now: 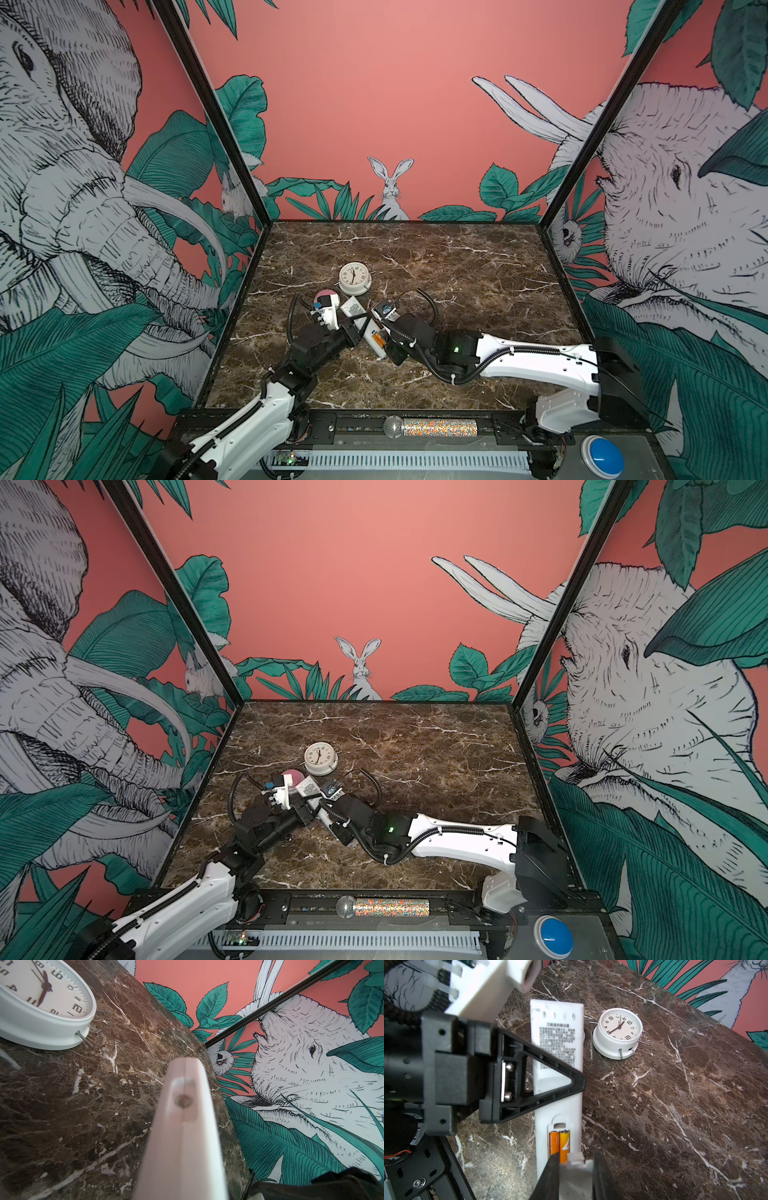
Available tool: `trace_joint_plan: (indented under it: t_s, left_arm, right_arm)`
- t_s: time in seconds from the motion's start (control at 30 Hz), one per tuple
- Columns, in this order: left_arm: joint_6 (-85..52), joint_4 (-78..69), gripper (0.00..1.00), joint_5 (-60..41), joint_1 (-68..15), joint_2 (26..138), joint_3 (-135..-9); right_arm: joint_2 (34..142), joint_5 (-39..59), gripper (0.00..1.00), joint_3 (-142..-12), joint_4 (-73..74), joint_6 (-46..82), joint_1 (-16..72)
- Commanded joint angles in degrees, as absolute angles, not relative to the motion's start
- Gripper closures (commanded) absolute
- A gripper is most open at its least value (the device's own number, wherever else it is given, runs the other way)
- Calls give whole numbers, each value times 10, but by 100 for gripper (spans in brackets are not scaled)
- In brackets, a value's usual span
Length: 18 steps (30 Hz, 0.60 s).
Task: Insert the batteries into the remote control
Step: 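Carry the cover with the right gripper over the remote's battery compartment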
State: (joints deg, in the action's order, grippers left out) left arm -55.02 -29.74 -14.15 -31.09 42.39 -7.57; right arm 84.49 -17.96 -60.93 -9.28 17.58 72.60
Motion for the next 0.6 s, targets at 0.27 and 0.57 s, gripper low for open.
trace_joint_plan:
  t_s: [0.27, 0.57]
  left_arm:
    - [-557, -293, 100, -135, -313, 407, -99]
    - [-561, -294, 100, -134, -314, 405, -95]
  right_arm:
    - [866, -201, 87, -620, -31, 184, 740]
    - [878, -199, 87, -618, -22, 187, 740]
